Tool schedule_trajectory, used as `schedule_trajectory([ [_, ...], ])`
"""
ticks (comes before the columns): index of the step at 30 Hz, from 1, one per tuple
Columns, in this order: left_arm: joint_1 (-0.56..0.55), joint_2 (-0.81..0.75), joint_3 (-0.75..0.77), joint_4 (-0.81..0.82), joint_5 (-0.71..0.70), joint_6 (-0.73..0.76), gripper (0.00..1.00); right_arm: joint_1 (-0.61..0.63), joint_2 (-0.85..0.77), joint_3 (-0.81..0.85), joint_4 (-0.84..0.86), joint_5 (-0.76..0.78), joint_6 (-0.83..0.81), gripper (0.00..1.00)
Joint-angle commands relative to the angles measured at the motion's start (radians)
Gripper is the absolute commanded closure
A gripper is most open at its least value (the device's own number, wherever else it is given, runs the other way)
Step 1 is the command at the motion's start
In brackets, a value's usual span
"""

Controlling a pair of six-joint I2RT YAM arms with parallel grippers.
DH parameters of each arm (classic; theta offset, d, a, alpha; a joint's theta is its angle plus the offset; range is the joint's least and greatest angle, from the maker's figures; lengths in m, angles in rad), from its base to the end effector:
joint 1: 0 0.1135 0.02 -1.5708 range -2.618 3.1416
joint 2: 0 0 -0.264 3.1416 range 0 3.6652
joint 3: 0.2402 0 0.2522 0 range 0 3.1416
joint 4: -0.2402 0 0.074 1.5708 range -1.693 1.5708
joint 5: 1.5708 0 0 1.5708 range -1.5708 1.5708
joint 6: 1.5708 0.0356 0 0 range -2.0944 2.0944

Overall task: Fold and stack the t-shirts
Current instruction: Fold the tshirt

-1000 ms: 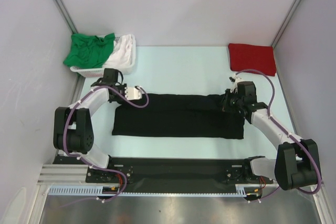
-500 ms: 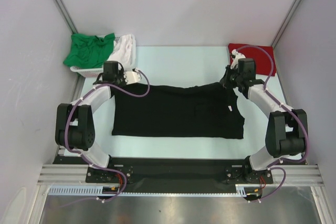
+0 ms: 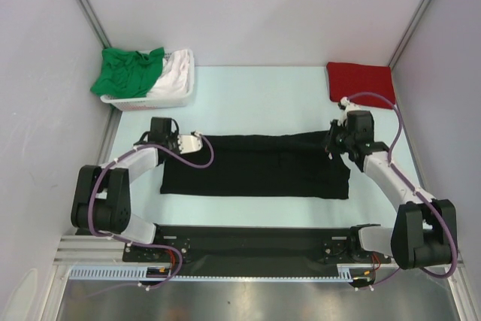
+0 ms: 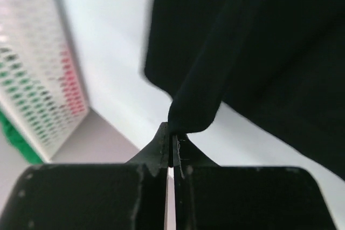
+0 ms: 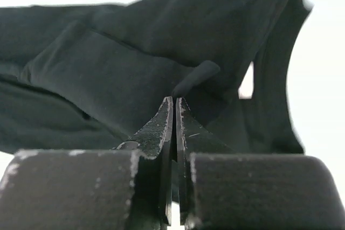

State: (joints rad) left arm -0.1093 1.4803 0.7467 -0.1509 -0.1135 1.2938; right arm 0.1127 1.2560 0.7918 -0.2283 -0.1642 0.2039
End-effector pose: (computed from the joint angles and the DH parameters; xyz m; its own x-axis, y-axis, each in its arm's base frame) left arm 0.2863 -0.0274 0.1724 -0.1746 0.9806 -0.0890 0.7498 0.1910 0.6335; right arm 0.2658 0.0359 0.2388 -0.6690 0.1253 -0.7326 -0.1026 0.9607 0.2581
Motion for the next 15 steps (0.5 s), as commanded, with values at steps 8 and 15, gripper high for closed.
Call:
schedule_trajectory([
  [8, -0.006, 0.032, -0.035, -0.012, -0.046, 0.027, 1.0, -0.001, -0.027, -0.152, -0.058, 0.012, 0.173, 0.95],
  [15, -0.004, 0.017, 0.016, -0.163, -0.029, 0.062, 0.59, -0.002, -0.081, -0.19, -0.11, -0.072, 0.239, 0.62],
])
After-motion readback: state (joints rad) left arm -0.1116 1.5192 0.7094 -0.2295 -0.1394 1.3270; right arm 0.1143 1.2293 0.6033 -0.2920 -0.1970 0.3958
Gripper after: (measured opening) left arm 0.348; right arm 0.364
